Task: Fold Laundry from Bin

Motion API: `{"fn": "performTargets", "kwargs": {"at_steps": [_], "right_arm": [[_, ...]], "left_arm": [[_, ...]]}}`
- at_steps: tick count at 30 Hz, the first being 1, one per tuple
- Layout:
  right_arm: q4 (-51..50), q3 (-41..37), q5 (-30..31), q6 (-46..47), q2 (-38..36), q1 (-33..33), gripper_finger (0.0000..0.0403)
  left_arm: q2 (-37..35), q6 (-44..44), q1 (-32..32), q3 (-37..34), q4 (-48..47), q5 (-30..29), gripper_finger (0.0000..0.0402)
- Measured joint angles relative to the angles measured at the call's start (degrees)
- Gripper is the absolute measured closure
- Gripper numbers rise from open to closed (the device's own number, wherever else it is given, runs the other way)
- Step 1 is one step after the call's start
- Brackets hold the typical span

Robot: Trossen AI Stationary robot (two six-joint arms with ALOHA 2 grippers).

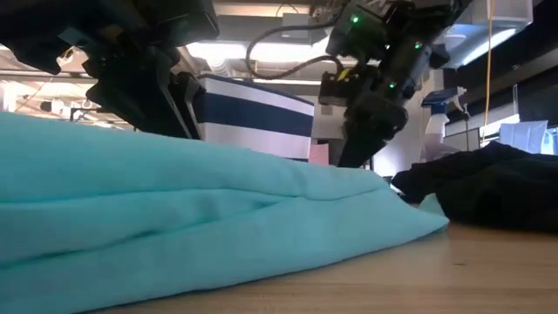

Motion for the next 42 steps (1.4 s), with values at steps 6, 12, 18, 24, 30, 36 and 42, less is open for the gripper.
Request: {"fn": "performTargets", "kwargs": {"at_steps": [6, 12, 18, 24, 30, 36, 42], "right_arm": [[-6.69, 0.0, 2.8, 3.39, -3.69, 4.1, 0.04], [-11.9, 0.0, -5.07, 7.81, -4.26, 7.64, 0.0401], [-14.32, 0.0, -2.85, 11.44, -4.26, 9.64, 0.0396], [-14.02, 0.0, 4.7, 11.86, -4.26, 9.0, 0.0353], [-14.43, 0.02, 4.91, 10.24, -4.26, 9.15, 0.0289], [-14.02, 0.05, 4.82, 10.0, -4.26, 9.51, 0.0252], [-14.23, 0.41, 6.29, 8.45, -4.26, 14.34, 0.0247]], "left_arm": [[0.0, -0.3, 0.02, 0.0, -0.29, -2.84, 0.029], [-0.02, -3.14, 1.25, 0.0, -2.27, -8.79, 0.029], [-0.02, -4.48, 3.3, 0.0, -3.57, -8.94, 0.029], [-0.03, -4.48, 3.98, 0.0, -3.59, -6.78, 0.029], [-3.31, -2.88, 1.24, 1.06, -3.2, -2.75, 0.029], [-5.1, 2.64, -6.48, 4.87, -3.25, -3.1, 0.0292], [-3.82, 1.72, -14.84, 5.07, -7.42, -2.72, 0.0306]]}}
